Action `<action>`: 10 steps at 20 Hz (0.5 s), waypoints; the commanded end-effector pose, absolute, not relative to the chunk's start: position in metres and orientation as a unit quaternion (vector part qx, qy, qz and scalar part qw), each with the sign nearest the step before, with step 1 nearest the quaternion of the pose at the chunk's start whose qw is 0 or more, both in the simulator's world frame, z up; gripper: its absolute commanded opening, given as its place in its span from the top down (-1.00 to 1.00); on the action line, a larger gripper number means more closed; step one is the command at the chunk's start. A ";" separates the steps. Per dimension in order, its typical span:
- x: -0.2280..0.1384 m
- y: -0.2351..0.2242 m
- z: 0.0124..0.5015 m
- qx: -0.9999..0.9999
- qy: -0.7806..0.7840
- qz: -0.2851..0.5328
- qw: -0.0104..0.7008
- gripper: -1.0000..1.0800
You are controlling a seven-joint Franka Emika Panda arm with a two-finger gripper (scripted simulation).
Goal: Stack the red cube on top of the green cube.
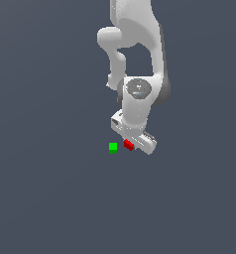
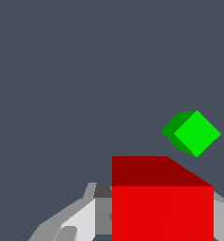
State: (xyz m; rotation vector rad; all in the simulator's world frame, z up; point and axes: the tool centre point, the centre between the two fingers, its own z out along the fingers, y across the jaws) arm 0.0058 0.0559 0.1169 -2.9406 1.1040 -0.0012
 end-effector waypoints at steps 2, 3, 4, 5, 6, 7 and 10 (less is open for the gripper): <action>0.006 0.056 0.118 -0.936 0.352 0.000 0.000 1.00; 0.006 0.056 0.118 -0.936 0.352 0.000 0.000 1.00; 0.005 0.055 0.117 -0.936 0.352 0.000 0.000 1.00; 0.005 0.053 0.116 -0.936 0.352 0.000 0.000 1.00; 0.004 0.051 0.115 -0.936 0.352 0.000 0.000 1.00; 0.002 0.048 0.113 -0.936 0.352 0.000 0.000 1.00; -0.003 0.035 0.104 -0.936 0.352 0.000 0.000 1.00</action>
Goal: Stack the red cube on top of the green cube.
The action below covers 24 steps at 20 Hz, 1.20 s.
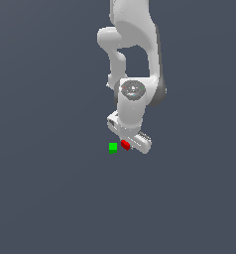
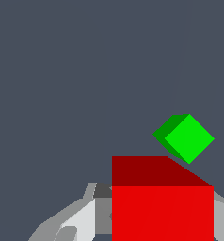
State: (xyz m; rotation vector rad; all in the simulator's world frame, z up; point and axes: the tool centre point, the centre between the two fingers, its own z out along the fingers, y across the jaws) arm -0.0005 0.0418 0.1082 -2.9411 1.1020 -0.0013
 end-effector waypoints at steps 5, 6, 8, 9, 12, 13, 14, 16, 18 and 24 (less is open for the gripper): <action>-0.016 0.002 0.081 -0.936 0.352 0.000 0.000 1.00; -0.018 -0.004 0.077 -0.936 0.352 0.000 0.000 1.00; -0.022 -0.013 0.071 -0.936 0.352 0.000 0.000 1.00; -0.023 -0.017 0.068 -0.936 0.352 0.000 0.000 1.00; -0.025 -0.024 0.063 -0.936 0.352 0.000 0.000 1.00; -0.026 -0.025 0.062 -0.936 0.352 0.000 0.000 1.00; -0.026 -0.025 0.062 -0.936 0.352 0.000 0.000 1.00; -0.026 -0.025 0.062 -0.936 0.352 0.000 0.000 -0.92; -0.026 -0.025 0.062 -0.936 0.352 0.000 0.000 -0.92; -0.026 -0.025 0.062 -0.936 0.352 0.000 0.000 -0.92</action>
